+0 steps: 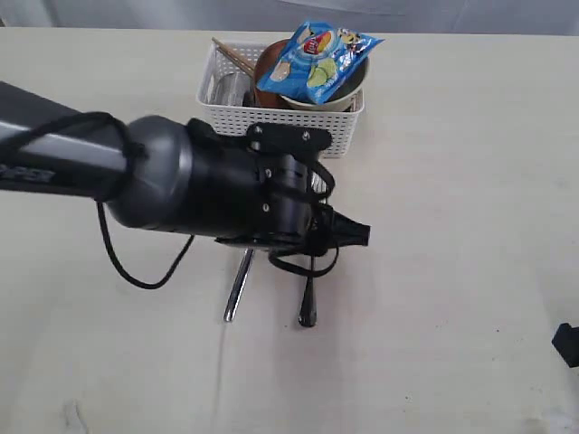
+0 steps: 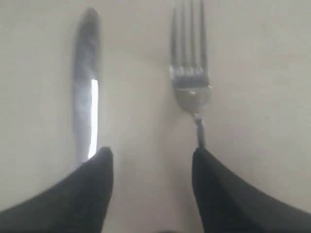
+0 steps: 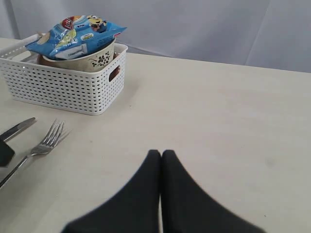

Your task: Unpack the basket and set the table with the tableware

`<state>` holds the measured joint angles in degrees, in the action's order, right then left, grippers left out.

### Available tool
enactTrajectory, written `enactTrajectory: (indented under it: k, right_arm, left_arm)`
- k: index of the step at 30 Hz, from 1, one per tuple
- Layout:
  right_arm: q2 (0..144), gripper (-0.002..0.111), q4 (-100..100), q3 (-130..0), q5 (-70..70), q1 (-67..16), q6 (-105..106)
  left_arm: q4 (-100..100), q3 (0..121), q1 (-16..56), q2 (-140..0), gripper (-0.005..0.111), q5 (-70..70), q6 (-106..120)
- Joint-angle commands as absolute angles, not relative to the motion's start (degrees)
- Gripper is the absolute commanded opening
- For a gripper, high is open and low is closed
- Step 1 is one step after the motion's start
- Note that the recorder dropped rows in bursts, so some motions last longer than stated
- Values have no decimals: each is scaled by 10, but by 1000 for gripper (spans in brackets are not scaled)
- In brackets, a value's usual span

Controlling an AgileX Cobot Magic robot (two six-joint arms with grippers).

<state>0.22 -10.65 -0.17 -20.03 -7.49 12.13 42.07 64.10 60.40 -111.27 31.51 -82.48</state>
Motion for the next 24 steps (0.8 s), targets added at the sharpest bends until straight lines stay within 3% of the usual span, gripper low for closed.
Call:
enactTrajectory:
  k: [1, 10, 24]
  right_arm:
    - [0, -1, -102, 0, -197, -76, 121]
    - [0, -1, -102, 0, -197, -76, 121]
    - [0, -1, -102, 0, -197, -76, 121]
  left_arm:
    - [411, 641, 595, -1038, 49, 406, -734]
    - [95, 637, 490, -1032, 49, 396, -300]
    - [82, 637, 496, -1112, 49, 380, -270]
